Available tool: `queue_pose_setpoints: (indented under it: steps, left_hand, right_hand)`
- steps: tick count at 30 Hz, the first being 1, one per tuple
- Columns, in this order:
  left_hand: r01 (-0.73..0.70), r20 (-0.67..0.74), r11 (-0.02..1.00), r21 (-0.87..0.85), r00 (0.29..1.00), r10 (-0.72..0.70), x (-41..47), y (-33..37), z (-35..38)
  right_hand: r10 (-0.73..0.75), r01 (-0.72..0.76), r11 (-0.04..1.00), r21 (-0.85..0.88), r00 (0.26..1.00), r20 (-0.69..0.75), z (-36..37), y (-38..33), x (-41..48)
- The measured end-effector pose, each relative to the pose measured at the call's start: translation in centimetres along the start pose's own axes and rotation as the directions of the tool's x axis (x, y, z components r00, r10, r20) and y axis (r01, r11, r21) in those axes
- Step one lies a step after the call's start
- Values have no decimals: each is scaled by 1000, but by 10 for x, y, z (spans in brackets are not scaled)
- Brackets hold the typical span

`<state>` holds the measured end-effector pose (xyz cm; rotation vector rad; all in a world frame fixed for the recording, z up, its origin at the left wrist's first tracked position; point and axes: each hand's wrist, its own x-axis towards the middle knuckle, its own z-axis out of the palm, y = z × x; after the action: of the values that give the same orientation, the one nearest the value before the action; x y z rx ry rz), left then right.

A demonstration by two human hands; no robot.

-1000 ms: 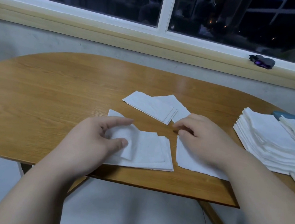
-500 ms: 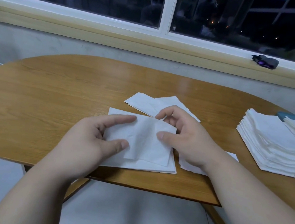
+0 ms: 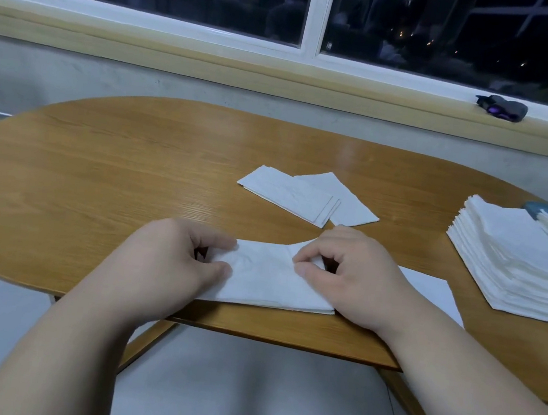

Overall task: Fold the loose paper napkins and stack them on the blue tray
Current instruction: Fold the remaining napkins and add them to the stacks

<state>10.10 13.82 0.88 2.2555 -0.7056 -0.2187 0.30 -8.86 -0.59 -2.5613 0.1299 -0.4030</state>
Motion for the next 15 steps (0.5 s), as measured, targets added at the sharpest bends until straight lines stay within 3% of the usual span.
queue_pose_setpoints:
  steps: [7, 11, 15]
  left_hand:
    - [-81, -50, 988, 132, 995, 88, 3, -5, 2]
    - [-113, -22, 989, 93, 993, 116, 1, -7, 4]
    - [-94, 3, 994, 47, 996, 94, -1, -12, 7]
  right_hand:
    - [-31, 20, 990, -136, 996, -80, 2, 1, -1]
    - [-71, 41, 977, -207, 988, -140, -6, 2, -3]
    - [6, -58, 959, -277, 983, -185, -24, 12, -27]
